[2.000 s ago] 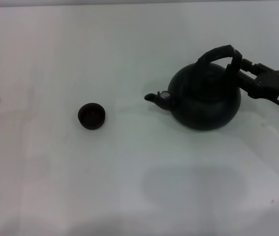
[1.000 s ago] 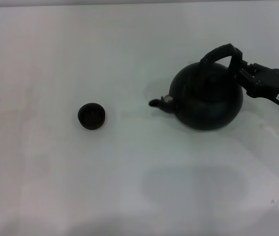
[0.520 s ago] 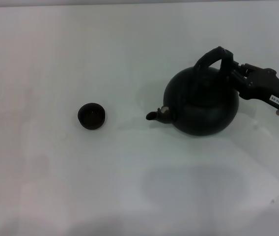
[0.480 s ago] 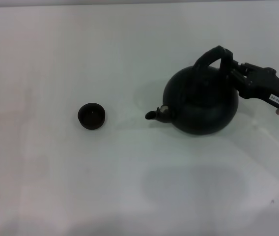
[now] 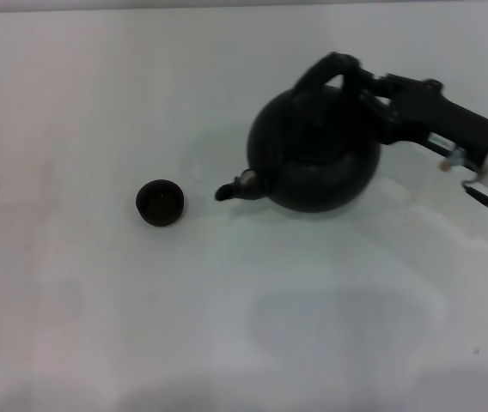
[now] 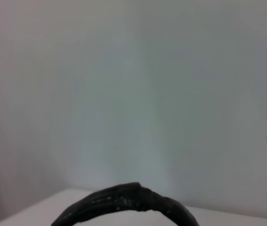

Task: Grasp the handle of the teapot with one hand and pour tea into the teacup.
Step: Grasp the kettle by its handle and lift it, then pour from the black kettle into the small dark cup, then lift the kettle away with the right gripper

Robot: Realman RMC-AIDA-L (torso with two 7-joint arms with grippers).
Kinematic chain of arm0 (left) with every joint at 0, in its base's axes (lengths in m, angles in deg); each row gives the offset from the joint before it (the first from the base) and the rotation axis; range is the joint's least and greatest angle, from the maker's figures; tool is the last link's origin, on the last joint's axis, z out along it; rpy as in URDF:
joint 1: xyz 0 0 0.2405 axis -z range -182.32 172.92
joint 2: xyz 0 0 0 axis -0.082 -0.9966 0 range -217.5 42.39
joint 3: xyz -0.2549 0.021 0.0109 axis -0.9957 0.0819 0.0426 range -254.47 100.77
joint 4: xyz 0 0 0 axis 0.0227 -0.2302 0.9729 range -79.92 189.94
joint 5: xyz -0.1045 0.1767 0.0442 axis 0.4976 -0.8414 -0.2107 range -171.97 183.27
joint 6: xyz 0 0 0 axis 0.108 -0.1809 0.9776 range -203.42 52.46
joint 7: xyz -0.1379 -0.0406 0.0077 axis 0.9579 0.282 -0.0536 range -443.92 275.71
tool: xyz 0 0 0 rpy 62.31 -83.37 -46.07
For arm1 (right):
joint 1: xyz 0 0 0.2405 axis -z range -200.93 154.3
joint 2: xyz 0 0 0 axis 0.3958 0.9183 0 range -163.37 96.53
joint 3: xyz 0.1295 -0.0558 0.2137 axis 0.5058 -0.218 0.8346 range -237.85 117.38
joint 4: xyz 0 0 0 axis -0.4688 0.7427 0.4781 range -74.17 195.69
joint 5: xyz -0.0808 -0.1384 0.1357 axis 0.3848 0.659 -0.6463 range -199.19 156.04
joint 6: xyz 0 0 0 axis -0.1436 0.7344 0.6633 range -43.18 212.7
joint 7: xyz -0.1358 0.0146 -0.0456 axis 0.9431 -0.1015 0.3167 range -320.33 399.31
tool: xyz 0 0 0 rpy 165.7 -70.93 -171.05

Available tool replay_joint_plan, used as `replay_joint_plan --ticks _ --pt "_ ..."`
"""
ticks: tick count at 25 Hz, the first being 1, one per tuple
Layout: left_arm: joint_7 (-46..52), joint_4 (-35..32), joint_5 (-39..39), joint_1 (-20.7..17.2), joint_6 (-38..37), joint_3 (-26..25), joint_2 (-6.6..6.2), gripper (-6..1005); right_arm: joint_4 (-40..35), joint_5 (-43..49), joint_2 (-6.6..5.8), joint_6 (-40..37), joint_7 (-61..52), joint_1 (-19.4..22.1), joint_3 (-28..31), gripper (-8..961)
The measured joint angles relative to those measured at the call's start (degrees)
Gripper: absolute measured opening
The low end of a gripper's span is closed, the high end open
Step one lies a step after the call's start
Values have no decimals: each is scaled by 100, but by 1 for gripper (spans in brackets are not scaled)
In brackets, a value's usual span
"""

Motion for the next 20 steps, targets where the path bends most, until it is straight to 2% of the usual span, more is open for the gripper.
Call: replay_joint_plan --ticks 3,9,20 --pt "0 7 -173 -105 3 7 3 861 -432 25 2 609 -11 -94 -388 194" --pt "-29 12 -643 -278 15 11 17 861 -1005 16 5 1346 -23 -184 -790 194" --pt "-33 85 -800 -262 34 10 14 862 -1684 119 14 2557 406 -357 -1298 189"
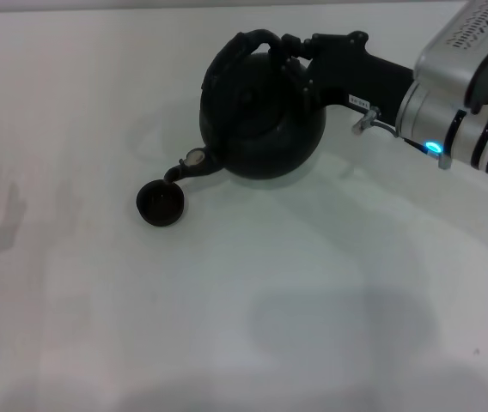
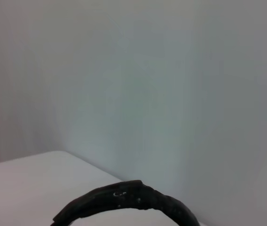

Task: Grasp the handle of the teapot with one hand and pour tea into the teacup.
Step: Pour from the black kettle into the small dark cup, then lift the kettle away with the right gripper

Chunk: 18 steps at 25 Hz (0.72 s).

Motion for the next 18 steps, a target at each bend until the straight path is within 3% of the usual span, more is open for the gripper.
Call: replay_joint_plan --ticks 18 --pt "2 -16 16 103 -23 -35 -16 861 -456 -65 36 482 1219 20 -384 180"
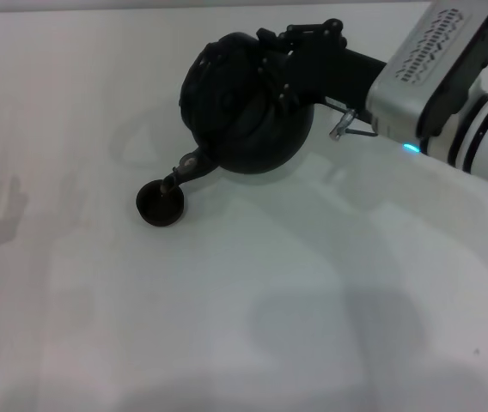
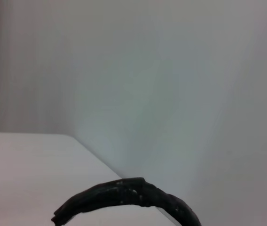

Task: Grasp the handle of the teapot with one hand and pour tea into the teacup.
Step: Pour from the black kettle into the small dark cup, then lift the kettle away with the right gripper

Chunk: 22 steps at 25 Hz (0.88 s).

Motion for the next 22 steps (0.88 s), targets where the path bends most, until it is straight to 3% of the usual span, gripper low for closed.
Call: replay_joint_plan --ticks 10,22 --pt "18 -12 10 14 -3 0 -1 861 -387 35 0 639 389 -6 -411 175" --pt "21 -30 13 19 -3 0 -1 862 -462 35 18 728 664 -7 -474 173"
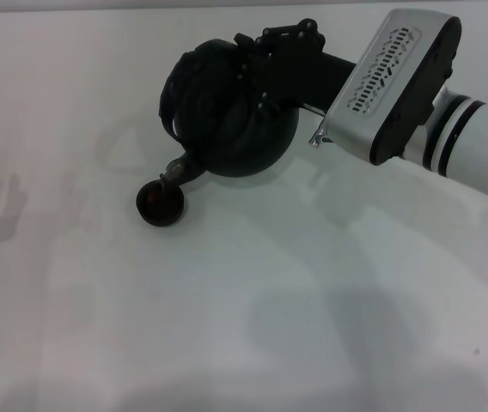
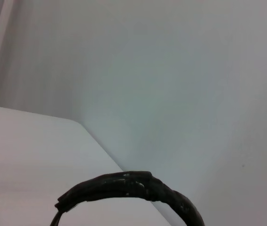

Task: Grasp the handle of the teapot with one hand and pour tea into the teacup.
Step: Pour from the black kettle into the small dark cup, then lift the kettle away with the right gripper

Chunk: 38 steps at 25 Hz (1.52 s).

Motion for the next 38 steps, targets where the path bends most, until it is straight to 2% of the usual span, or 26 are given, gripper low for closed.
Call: replay_joint_plan --ticks 38 --pt "2 -17 30 50 0 -18 -17 862 -162 -6 0 40 445 33 -54 147"
